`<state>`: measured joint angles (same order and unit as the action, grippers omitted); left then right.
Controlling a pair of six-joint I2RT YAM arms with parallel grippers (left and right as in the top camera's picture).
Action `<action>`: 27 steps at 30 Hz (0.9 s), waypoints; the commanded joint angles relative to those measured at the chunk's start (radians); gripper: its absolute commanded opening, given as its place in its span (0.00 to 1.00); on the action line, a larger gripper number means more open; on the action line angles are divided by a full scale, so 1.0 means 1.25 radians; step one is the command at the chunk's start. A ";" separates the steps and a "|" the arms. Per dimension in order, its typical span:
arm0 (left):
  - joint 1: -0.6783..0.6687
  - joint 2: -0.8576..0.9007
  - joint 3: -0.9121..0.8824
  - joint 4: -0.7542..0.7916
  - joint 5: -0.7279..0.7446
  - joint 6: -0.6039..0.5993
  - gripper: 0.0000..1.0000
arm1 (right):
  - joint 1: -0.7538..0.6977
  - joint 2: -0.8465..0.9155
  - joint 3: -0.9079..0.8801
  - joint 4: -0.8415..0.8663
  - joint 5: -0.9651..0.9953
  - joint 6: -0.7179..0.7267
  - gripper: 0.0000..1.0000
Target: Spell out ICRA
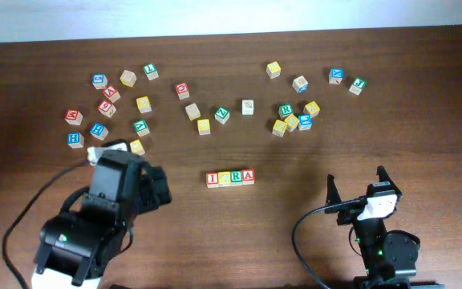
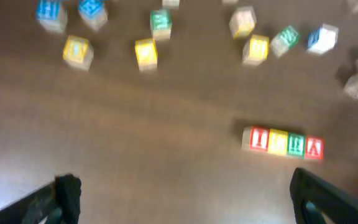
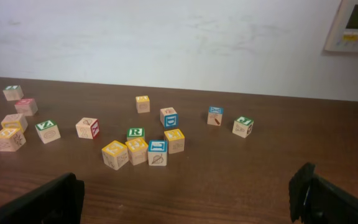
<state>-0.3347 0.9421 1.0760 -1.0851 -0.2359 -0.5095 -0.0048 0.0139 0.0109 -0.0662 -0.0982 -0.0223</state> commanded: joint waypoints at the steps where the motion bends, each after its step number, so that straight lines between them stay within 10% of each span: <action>1: 0.081 -0.088 -0.080 0.121 0.117 0.265 0.99 | 0.006 -0.006 -0.004 -0.004 0.004 0.009 0.98; 5: 0.217 -0.232 -0.229 0.306 0.321 0.473 0.99 | 0.006 -0.006 -0.004 -0.004 0.004 0.009 0.98; 17: 0.361 -0.598 -0.486 0.333 0.297 0.475 0.99 | 0.006 -0.006 -0.004 -0.004 0.004 0.009 0.98; 27: 0.357 -0.750 -0.737 0.703 0.337 0.475 0.99 | 0.006 -0.006 -0.004 -0.004 0.004 0.009 0.98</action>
<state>0.1108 0.0181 0.1970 -0.2710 0.1581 0.0685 -0.0048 0.0139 0.0109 -0.0662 -0.0948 -0.0219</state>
